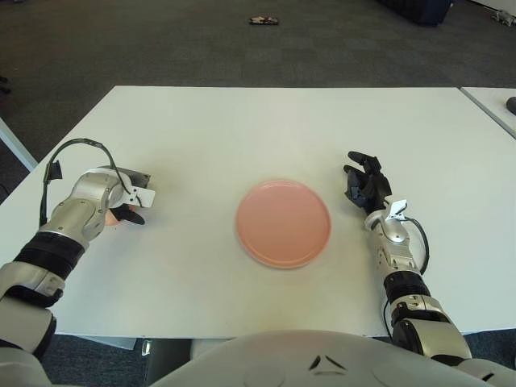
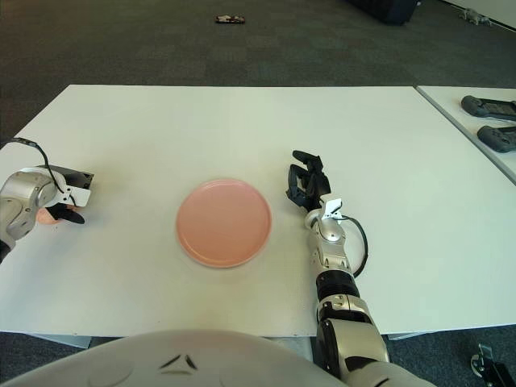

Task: Put the apple into the plate.

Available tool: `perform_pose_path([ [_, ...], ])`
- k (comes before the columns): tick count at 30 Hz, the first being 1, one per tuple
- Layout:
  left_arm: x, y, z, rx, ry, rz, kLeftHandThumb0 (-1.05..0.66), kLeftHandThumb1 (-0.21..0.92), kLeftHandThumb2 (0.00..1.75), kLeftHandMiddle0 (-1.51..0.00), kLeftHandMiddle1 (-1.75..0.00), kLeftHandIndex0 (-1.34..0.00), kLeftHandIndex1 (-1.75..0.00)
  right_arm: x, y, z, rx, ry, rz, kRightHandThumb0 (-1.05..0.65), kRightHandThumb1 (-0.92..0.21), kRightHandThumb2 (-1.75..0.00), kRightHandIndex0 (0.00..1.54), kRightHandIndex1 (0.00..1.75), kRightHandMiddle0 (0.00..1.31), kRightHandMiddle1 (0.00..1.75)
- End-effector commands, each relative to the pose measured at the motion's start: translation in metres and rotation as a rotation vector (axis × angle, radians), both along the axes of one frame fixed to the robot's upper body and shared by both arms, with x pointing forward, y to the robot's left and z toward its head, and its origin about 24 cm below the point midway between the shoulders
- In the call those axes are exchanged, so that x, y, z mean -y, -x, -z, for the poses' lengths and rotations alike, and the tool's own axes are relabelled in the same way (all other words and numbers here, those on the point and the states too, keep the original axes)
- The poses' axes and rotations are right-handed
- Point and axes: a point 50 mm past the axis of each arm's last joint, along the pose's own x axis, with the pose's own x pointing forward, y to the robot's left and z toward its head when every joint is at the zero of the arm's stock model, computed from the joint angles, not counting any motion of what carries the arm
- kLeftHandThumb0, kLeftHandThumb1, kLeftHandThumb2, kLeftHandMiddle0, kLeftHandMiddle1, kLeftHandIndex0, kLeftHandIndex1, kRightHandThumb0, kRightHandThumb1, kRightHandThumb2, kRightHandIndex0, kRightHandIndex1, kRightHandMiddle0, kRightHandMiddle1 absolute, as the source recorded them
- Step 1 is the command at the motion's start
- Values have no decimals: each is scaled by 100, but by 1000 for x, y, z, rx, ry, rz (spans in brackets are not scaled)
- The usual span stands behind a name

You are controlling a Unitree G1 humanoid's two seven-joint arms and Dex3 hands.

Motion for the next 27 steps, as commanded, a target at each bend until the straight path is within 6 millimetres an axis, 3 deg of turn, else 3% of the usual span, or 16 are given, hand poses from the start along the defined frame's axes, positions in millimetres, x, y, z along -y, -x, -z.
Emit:
perform_pose_path([
  [1,-2,2,7,20,15,5,-81,82,36,-63,-118,-43,-175,6,13,21,-115,-8,20,-48,-73,-88,22,82,0,107],
  [3,-2,1,9,61,28,21,-78,75,44,-65,-117,-46,-175,7,13,20,-115,-6,20,-48,-73,-87,22,82,0,107],
  [5,-1,0,10,118,47,42,-64,57,75,-67,-117,-54,-168,7,13,20,-114,-5,21,-48,-73,-87,22,82,0,107],
  [8,0,-1,12,237,99,80,-52,44,99,-68,-117,-62,-162,7,13,20,-115,-4,17,-48,-73,-88,22,82,0,107],
  [12,3,-4,18,408,193,125,-47,42,108,-70,-120,-60,-163,7,13,20,-115,-1,12,-48,-74,-88,23,84,0,108],
  [14,3,-5,21,502,241,130,-45,42,110,-72,-132,-58,-165,8,13,20,-115,2,10,-48,-74,-88,23,87,0,108],
  [17,3,-6,26,619,293,116,-45,41,115,-92,-161,-58,-168,8,14,20,-115,7,6,-47,-74,-88,24,93,0,110],
  [19,4,-7,29,671,326,96,-46,39,119,-102,-168,-58,-171,8,14,20,-115,10,3,-47,-75,-88,25,95,0,110],
  [23,8,-5,37,833,469,1,-49,29,134,-116,-173,-64,-174,9,14,19,-110,19,0,-47,-74,-89,26,100,0,111],
  [27,12,-5,40,933,579,-72,-50,25,140,-120,-174,-67,-174,9,14,19,-108,26,3,-47,-73,-90,27,103,0,112],
])
